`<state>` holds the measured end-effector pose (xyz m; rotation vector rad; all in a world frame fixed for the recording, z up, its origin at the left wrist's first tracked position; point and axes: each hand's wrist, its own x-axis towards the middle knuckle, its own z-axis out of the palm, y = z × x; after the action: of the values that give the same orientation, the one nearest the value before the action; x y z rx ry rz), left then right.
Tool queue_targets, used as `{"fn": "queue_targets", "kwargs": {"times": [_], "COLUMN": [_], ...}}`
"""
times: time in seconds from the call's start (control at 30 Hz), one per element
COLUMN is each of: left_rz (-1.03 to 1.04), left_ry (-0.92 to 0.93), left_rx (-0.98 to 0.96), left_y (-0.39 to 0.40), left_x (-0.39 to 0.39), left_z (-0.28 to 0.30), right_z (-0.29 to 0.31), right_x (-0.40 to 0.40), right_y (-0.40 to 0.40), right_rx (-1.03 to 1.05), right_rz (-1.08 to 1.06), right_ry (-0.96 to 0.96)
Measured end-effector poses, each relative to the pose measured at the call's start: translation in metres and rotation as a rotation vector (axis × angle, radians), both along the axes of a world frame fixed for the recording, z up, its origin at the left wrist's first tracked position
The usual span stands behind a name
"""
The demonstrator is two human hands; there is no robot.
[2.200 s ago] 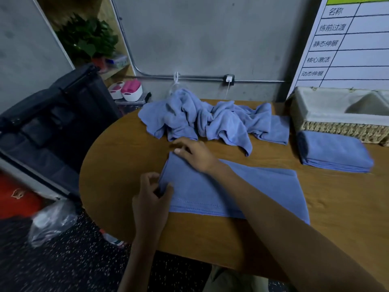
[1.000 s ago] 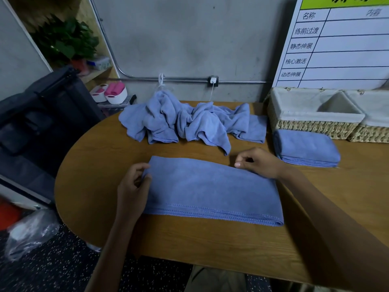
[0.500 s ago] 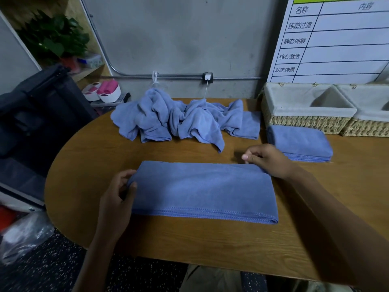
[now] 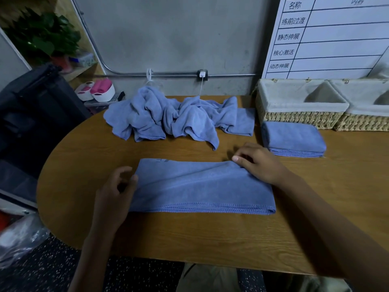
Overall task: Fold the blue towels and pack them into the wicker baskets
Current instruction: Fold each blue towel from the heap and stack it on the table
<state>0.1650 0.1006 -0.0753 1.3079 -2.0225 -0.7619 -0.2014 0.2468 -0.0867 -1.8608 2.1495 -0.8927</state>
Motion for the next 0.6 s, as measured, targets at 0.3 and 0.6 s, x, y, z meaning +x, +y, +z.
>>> {"fn": "queue_targets", "kwargs": {"times": [0.3,0.6], "left_rz": [-0.042,-0.030], "left_ry": [0.116,-0.043], "left_rx": [0.170,-0.144], "left_y": [-0.051,-0.059], "left_x": [-0.046,-0.054], "left_z": [0.011,-0.008], "right_z": [-0.003,-0.002], "right_x": [0.007,0.010], "right_y": [0.000,0.000], "right_rx": [-0.004,-0.123], "right_rz": [-0.038,-0.120], "right_ry": [-0.213,0.116]}}
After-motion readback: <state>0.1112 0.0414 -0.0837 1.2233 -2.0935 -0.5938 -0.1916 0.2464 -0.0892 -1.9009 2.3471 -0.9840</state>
